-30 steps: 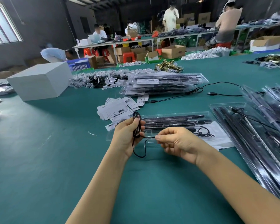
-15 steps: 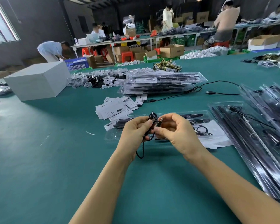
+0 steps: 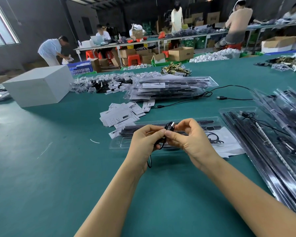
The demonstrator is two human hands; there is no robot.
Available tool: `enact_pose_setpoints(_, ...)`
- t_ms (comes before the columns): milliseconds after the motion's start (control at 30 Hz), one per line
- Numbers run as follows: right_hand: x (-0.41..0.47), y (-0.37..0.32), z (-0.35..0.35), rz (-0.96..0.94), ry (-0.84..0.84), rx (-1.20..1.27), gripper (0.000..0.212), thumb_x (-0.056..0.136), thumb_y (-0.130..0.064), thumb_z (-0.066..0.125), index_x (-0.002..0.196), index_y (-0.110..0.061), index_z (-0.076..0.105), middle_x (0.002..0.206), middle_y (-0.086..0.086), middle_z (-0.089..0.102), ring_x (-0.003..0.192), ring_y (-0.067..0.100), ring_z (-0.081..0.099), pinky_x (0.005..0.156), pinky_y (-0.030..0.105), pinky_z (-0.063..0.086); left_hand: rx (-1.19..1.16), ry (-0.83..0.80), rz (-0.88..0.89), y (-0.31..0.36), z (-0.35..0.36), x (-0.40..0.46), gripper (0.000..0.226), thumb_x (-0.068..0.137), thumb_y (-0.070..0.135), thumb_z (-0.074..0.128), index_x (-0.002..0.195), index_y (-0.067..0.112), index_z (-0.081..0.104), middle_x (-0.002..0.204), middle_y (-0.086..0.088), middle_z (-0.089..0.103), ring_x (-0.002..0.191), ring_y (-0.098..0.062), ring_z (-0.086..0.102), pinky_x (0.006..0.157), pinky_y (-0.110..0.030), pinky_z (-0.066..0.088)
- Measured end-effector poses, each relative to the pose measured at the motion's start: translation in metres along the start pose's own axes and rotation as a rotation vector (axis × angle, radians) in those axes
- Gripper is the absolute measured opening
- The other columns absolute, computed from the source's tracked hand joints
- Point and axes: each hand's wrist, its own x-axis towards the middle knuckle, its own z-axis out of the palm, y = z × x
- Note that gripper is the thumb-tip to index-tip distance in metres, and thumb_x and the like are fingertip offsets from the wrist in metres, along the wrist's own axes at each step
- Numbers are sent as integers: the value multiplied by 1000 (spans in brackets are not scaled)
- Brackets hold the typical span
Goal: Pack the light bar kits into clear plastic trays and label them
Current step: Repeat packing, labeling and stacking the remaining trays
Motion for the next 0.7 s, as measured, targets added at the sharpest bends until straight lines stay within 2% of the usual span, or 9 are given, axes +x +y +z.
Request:
enact_pose_setpoints(100,0,-4,0,17,-57,1,36,71,-8,77,103,-11,61,94,7,61,73,15,66,64,23,54,-69,2,-48,2,1,0,11,85,1,66,76,7,67,67,-4,66,56,-10,57,45,-15,40)
enact_pose_setpoints(167,0,-6,-1,63,-95,41,32,68,-13,76,99,-12,67,86,3,64,65,13,65,59,20,53,-111,-17,-88,3,1,0,11,84,1,66,74,6,68,67,-6,65,55,-11,56,44,-15,40)
enact_pose_setpoints(267,2,-8,-5,118,-116,32,20,74,-9,74,93,-10,66,79,3,65,56,13,63,54,20,52,-112,-51,-127,3,2,-1,5,84,0,66,80,1,68,67,-9,62,55,-12,52,44,-15,39)
enact_pose_setpoints(433,4,-8,-9,140,-129,16,11,81,0,69,85,-7,62,71,5,64,54,17,63,53,22,52,-54,-102,-116,1,-1,0,9,85,-2,65,79,1,72,62,-7,63,53,-10,53,49,-16,42)
enact_pose_setpoints(567,5,-9,-10,145,-96,0,12,81,-1,70,84,-7,59,65,1,65,50,15,62,48,20,50,82,-138,-45,2,-2,-1,11,88,5,65,87,8,76,73,-6,67,65,-12,55,62,-20,45)
enact_pose_setpoints(700,7,-13,-12,201,-38,75,18,82,-1,69,77,-10,53,59,-2,60,46,12,57,43,19,46,202,-221,-14,5,0,-5,25,94,9,58,93,27,75,84,0,73,76,-12,68,65,-17,50)
